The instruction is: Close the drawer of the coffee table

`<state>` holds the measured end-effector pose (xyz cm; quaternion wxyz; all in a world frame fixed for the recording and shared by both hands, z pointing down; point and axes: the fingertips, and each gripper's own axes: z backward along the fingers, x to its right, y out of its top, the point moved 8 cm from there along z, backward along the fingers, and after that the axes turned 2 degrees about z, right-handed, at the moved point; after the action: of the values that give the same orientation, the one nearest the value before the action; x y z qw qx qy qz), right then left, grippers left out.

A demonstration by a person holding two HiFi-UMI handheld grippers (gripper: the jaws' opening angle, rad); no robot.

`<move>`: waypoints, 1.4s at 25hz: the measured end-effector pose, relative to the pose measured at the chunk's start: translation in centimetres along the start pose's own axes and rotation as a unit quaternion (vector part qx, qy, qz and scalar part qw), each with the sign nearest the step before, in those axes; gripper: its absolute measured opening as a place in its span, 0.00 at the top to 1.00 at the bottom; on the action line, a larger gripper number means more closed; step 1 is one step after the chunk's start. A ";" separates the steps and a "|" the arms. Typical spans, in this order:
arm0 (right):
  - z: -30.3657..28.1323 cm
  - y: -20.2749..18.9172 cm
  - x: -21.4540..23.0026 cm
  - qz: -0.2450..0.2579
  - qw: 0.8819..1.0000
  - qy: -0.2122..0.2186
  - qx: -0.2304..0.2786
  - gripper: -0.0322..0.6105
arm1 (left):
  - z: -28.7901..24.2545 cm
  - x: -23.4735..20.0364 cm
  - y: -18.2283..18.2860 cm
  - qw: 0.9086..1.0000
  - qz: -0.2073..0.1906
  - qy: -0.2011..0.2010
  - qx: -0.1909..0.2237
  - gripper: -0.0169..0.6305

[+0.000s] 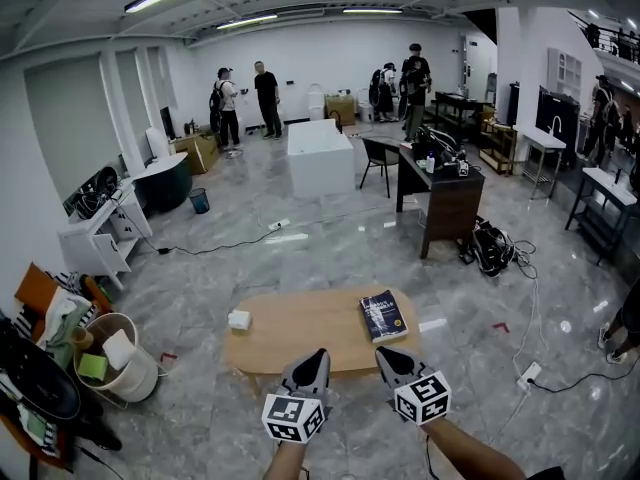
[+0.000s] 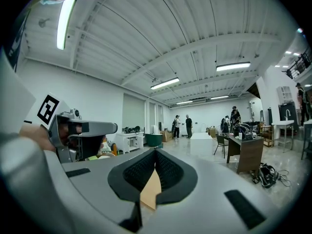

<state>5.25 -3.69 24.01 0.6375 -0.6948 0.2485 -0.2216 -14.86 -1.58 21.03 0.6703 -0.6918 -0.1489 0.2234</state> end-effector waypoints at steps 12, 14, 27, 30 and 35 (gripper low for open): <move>6.9 1.9 -1.4 0.010 0.999 0.032 0.018 0.92 | 3.5 7.0 0.9 1.000 -0.012 0.001 0.016 0.97; 8.0 2.0 -1.5 0.010 0.999 0.036 0.021 0.92 | 4.2 8.0 1.0 1.000 -0.012 0.004 0.017 0.97; 14.6 2.7 -2.7 0.010 0.997 0.056 0.042 0.92 | 7.9 15.3 1.4 0.999 -0.043 0.011 0.028 0.97; 15.9 3.0 -2.4 0.009 0.997 0.055 0.047 0.92 | 8.3 16.7 1.5 0.998 -0.046 0.010 0.029 0.97; 17.9 3.2 -2.0 0.012 0.997 0.055 0.057 0.92 | 8.6 18.9 1.4 0.998 -0.052 0.010 0.033 0.97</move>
<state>14.64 11.22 19.27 0.6636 -0.6414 0.2785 -0.2660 -3.17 15.28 17.58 0.7053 -0.6627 -0.1703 0.1857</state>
